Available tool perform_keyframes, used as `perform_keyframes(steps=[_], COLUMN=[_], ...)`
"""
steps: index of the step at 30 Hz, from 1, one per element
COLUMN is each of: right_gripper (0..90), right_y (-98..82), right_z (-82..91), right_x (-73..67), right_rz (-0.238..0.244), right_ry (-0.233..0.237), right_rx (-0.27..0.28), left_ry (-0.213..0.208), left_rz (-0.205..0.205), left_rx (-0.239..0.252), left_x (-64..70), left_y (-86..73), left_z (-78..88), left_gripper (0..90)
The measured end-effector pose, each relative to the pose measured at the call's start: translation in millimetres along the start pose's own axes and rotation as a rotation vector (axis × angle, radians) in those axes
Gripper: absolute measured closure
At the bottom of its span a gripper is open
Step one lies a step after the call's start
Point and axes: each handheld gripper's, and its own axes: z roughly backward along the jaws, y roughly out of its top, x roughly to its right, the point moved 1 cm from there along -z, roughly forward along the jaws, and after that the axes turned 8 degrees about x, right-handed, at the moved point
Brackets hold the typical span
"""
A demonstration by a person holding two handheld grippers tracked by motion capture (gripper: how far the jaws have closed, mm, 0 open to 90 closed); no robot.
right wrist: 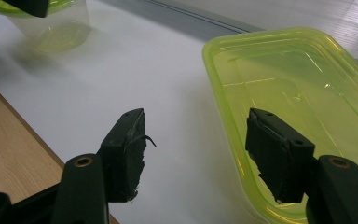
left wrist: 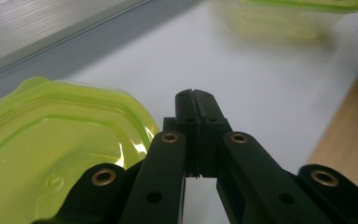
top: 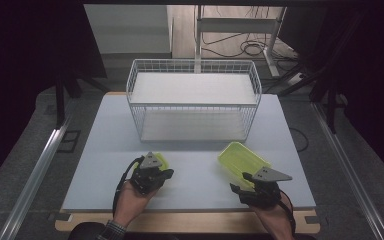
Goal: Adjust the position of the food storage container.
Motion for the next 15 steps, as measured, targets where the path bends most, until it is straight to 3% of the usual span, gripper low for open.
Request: perform_keyframes(steps=[4, 7, 15], right_gripper=[38.4, 38.4, 38.3], right_y=[-0.3, -0.9, -1.2], right_z=[-0.9, -1.7, -1.2], right_x=[-0.9, -1.2, 0.1], right_rz=[0.001, 0.003, 0.003], right_ry=[0.0, 0.001, -0.001], right_rx=[-0.003, -0.007, -0.008], left_ry=[0.041, 0.056, 0.08], left_rz=[-0.002, 0.018, 0.05], left_rx=[-0.018, -0.033, -0.031], left_x=[-1.2, -3.6, -13.0], left_y=[3.6, 2.8, -0.2], left_z=[-9.4, -13.4, -7.5], left_gripper=[90.0, 90.0, 90.0])
